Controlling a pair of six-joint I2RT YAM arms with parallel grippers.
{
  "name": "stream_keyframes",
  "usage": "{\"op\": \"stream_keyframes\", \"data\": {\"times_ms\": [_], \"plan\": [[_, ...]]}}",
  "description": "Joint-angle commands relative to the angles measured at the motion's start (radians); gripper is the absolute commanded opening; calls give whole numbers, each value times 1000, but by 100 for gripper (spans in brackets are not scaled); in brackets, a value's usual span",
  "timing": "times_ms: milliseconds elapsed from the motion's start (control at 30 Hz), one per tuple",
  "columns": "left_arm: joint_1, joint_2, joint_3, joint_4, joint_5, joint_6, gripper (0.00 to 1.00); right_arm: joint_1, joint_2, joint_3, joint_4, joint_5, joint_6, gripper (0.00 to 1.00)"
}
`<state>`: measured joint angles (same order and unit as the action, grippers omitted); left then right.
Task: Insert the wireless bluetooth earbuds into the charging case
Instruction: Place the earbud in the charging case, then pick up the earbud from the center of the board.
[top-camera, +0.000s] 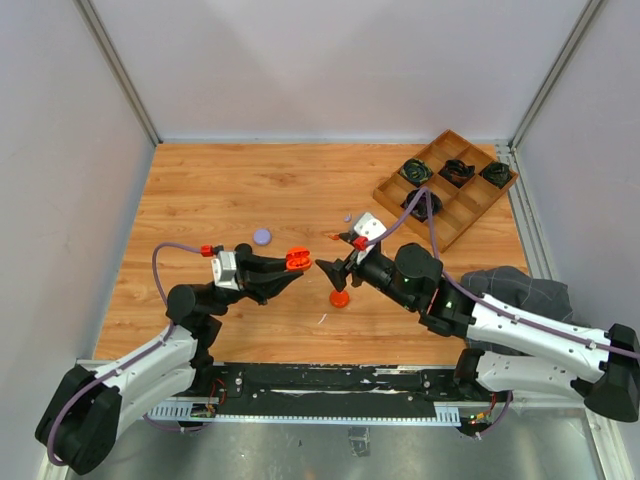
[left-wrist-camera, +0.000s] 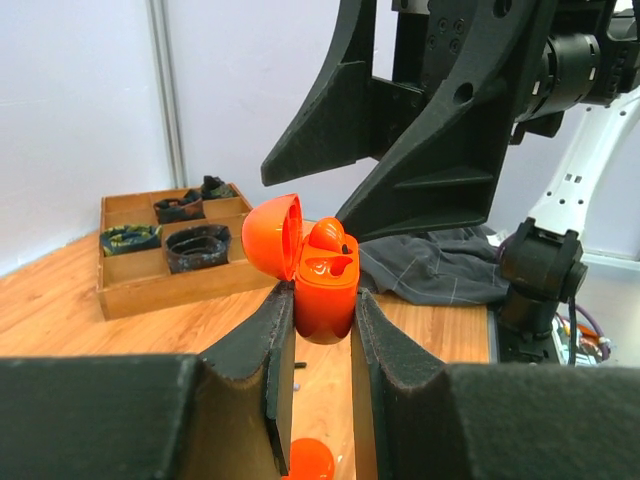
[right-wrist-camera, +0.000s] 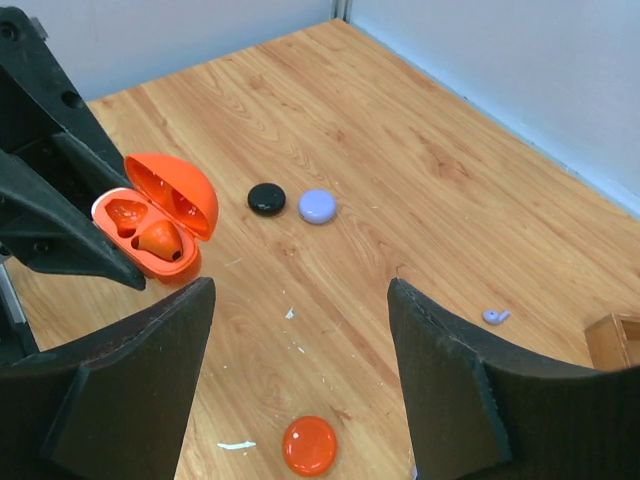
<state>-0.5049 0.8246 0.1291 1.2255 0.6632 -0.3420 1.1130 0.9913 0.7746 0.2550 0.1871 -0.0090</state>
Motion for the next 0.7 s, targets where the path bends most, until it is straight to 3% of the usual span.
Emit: {"op": "stream_keyframes", "data": {"times_ms": [0, 267, 667], "plan": [[8, -24, 12, -55, -52, 51, 0, -60, 0, 32, -66, 5, -9, 71], [8, -40, -7, -228, -227, 151, 0, -237, 131, 86, -177, -100, 25, 72], [15, 68, -21, -291, -342, 241, 0, -450, 511, 228, -189, -234, 78, 66]]}}
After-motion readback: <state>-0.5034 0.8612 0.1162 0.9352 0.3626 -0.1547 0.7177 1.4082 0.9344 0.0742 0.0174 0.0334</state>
